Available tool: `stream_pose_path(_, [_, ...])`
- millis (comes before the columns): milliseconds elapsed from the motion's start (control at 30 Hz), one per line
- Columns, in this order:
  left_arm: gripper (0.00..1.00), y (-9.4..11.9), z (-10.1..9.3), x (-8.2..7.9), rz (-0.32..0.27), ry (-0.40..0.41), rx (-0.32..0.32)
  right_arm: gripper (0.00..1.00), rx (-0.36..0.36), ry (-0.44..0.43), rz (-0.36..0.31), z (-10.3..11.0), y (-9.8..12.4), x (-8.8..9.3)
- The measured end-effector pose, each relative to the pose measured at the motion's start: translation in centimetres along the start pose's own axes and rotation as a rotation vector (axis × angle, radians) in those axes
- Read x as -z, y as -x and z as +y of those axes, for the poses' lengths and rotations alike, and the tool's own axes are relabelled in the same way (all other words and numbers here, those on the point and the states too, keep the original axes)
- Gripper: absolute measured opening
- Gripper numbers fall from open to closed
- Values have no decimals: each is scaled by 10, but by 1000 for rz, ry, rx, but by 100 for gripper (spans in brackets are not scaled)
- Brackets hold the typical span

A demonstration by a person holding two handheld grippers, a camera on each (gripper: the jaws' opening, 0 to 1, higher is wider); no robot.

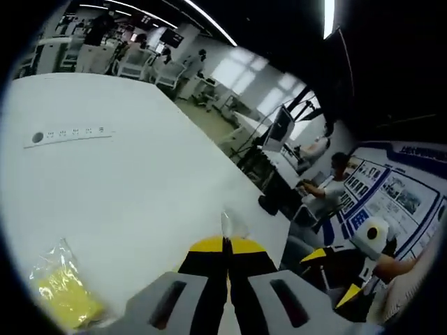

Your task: Compare the silicone blocks by pressing each to a similar depth, holding the contact briefly, and releasing to observe deformation and rebound differences across the visible hardness samples.

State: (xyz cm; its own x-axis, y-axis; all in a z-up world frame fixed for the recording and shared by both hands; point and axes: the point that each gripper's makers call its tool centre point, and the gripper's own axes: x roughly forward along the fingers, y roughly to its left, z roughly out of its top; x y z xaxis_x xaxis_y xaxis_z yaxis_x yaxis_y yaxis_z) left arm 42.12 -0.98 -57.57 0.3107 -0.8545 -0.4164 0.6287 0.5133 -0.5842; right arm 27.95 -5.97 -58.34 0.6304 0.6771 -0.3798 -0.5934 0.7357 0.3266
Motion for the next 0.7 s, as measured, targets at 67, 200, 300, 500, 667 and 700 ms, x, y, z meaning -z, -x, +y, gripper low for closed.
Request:
stream_pose_path(67, [0, 8, -5, -4, -14, -17, -5, 57, -1, 13, -8, 1, -2, -5])
stream_pose_path(200, [0, 25, -12, -11, -37, -44, -5, 57, -3, 44, -7, 3, -6, -10])
stream_pose_path(300, [0, 37, -17, -17, -51, -63, -8, 59, -14, 72, -3, 6, -9, -16])
stream_pose_path(500, [0, 63, -28, -26, -73, -92, -11, 60, -46, 134, -4, 12, -19, -35])
stream_pose_path(667, [0, 86, -41, -32, -96, -108, 4, 64, -79, 197, -8, 18, -33, -53])
stream_pose_path(700, [0, 91, -44, -34, -100, -119, 6, 64, -82, 205, -8, 19, -35, -55])
